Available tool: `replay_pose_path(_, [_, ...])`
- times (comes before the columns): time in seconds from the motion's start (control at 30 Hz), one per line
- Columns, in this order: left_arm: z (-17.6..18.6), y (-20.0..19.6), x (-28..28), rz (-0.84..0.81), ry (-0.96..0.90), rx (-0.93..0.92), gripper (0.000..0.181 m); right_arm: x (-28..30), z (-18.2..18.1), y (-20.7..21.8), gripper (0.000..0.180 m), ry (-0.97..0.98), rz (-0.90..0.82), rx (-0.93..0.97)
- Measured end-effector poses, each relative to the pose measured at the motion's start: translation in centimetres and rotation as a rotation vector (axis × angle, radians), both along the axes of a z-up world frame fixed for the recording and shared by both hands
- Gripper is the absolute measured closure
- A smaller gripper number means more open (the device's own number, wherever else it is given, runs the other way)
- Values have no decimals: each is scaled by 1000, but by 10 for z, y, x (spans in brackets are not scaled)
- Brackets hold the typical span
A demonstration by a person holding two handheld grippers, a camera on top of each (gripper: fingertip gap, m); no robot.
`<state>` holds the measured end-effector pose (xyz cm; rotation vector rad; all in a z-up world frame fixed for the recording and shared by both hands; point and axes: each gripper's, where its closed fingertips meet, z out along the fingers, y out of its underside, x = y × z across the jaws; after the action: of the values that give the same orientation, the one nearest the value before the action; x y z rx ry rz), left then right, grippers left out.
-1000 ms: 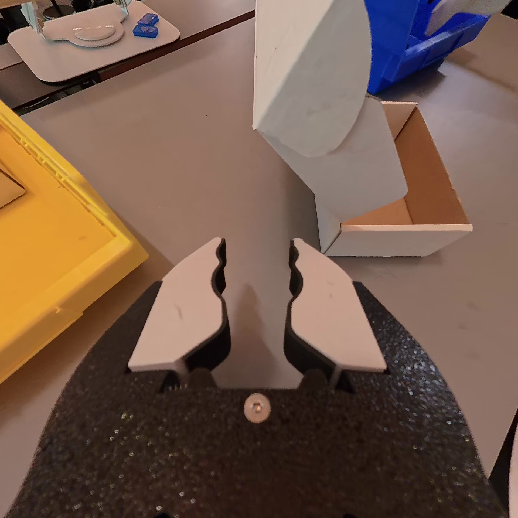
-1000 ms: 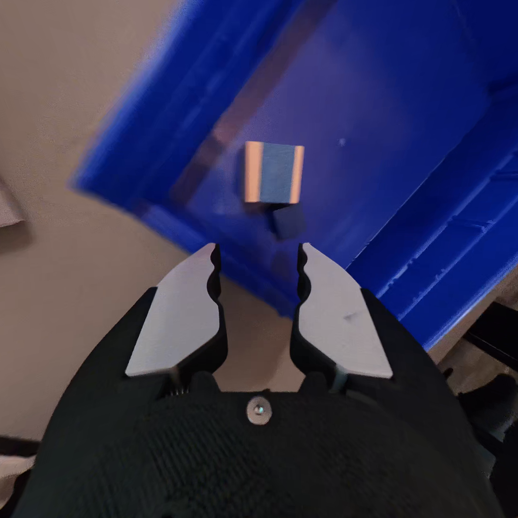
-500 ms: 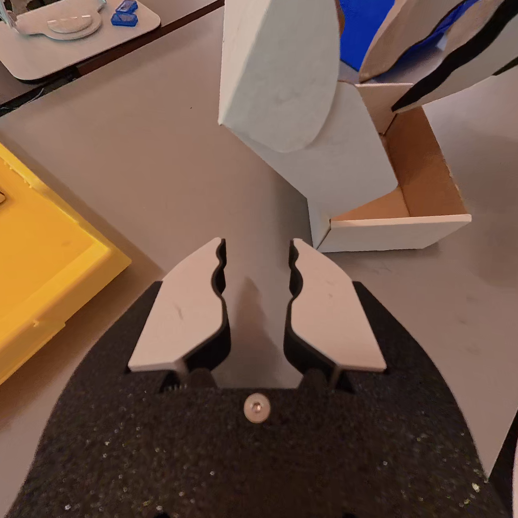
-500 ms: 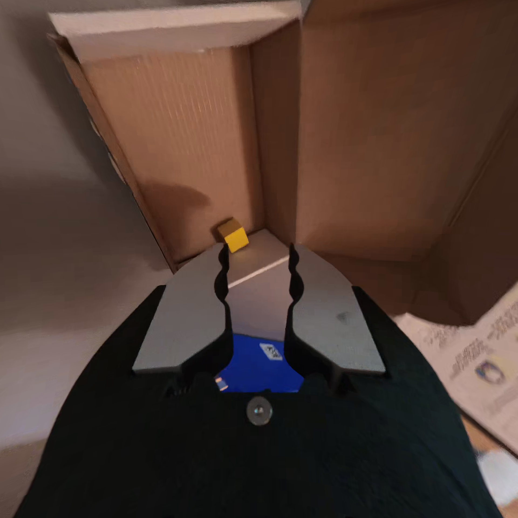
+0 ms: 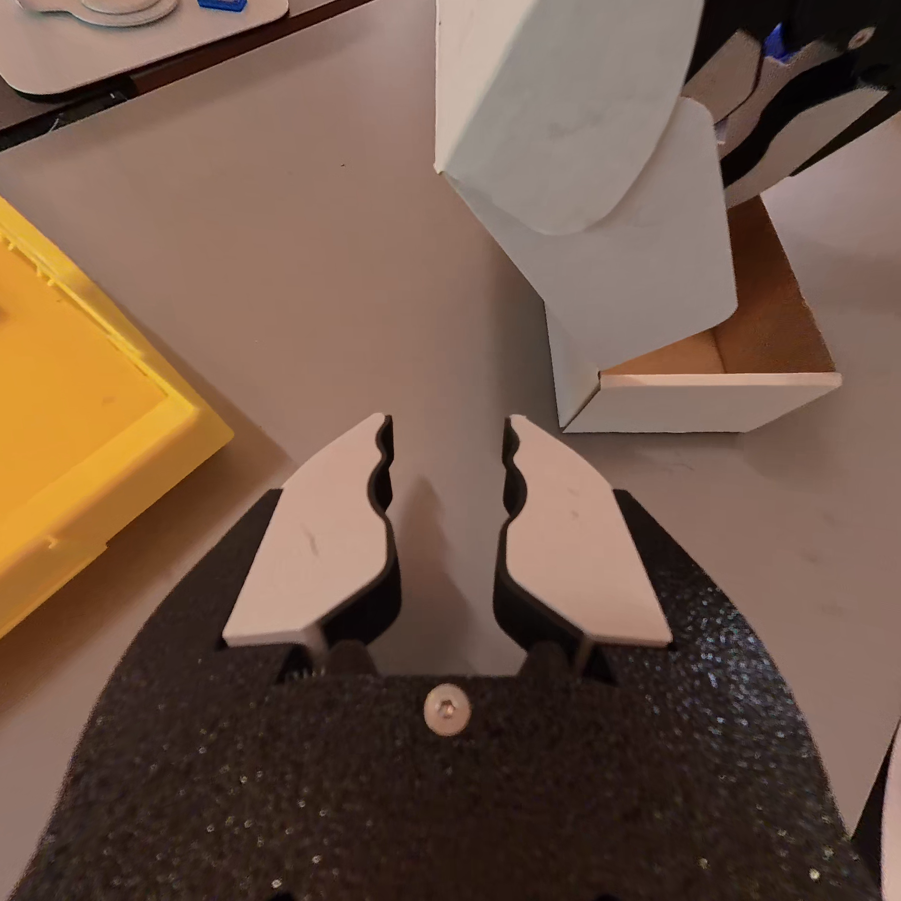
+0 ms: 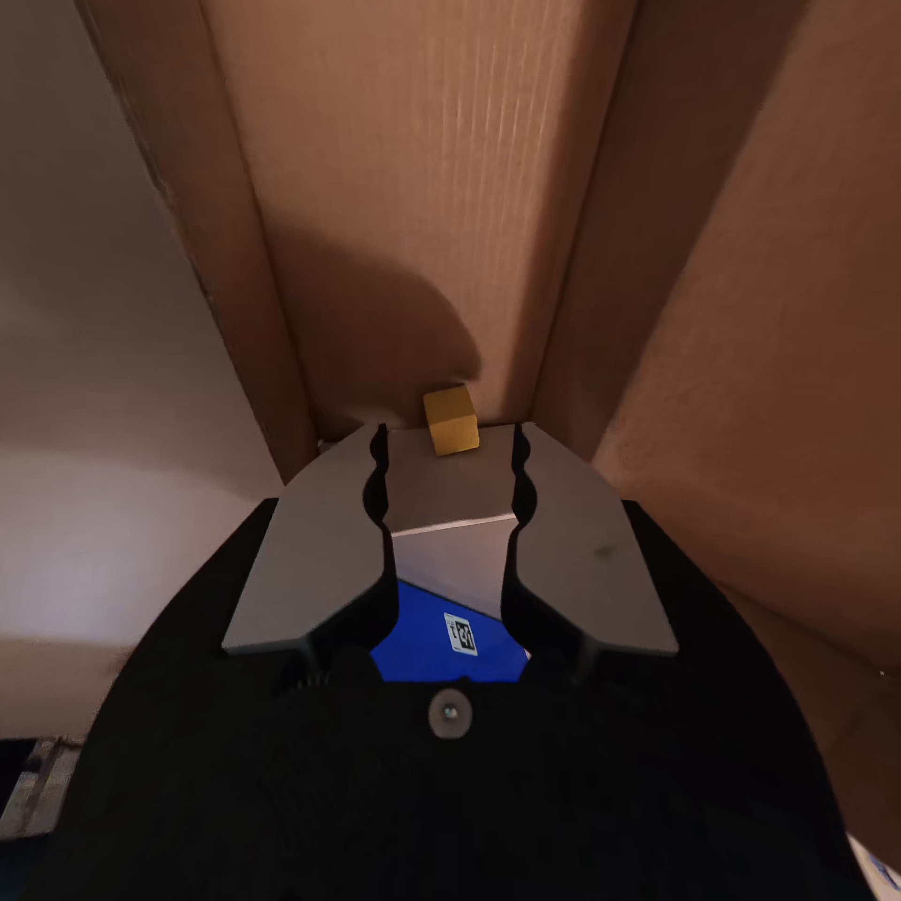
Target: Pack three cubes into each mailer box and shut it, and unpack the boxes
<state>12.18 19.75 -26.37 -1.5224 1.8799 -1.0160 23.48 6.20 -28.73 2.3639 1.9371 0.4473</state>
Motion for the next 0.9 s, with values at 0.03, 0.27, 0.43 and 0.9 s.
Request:
replay_pose_path(0.03, [0,0,0,0,0,-3,139,3,-2,1,131,-21,0,-13])
replay_pose_path(0.27, [0,1,-1,0,2,-6,139,8,-14,0,133,-81,31,-75])
replay_pose_path(0.43, [-2,1,-1,-2,9,-10,139,19,-15,-3,137,-138,18,-87])
replay_pose_path(0.9, [0,-7,0,-27,9,12,139,21,-4,-5,157,-261,54,-14])
